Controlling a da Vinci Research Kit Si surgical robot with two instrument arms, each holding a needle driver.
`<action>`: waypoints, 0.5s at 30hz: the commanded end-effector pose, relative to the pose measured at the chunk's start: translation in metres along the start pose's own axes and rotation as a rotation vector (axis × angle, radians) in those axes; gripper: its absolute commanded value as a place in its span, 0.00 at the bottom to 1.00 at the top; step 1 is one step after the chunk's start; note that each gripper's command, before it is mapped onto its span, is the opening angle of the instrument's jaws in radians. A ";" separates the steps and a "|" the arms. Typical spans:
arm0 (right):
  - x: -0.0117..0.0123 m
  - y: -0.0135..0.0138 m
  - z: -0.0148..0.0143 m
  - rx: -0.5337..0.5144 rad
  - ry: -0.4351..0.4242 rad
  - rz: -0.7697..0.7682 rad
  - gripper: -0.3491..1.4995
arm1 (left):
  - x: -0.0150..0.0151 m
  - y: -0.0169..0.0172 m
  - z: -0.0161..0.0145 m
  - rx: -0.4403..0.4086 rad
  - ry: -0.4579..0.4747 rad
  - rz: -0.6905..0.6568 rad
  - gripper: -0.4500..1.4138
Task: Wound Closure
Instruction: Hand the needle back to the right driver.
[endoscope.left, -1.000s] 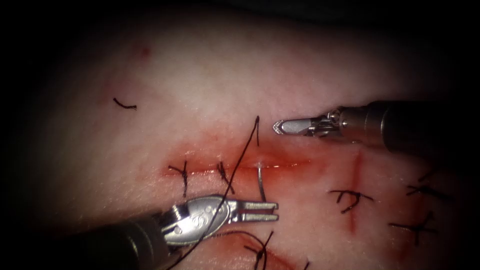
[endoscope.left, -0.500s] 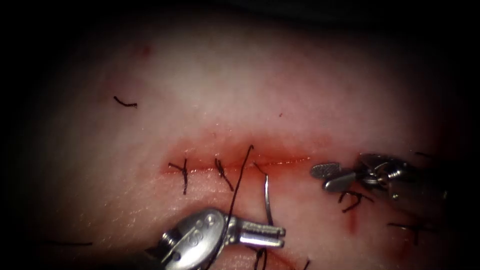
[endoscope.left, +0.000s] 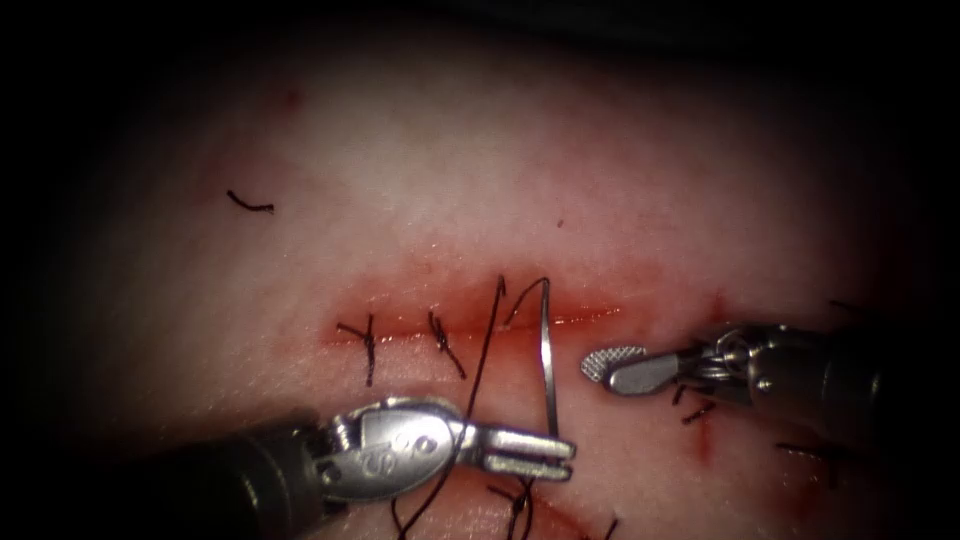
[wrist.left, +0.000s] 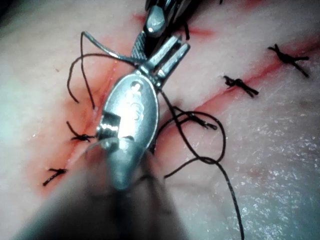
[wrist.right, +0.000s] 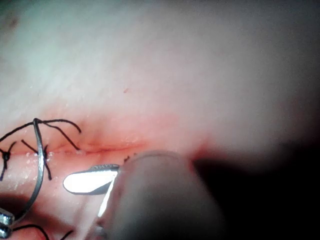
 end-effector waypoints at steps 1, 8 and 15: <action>0.0003 0.0000 0.0012 0.007 0.002 0.003 0.96 | -0.0008 -0.0004 0.0006 0.002 -0.008 0.007 0.00; 0.0010 0.0004 0.0027 -0.013 0.027 -0.011 0.95 | -0.0013 -0.0001 0.0007 0.006 -0.019 0.017 0.00; 0.0012 0.0008 0.0043 -0.065 0.046 -0.046 0.96 | -0.0007 0.0001 0.0009 0.011 -0.023 0.020 0.00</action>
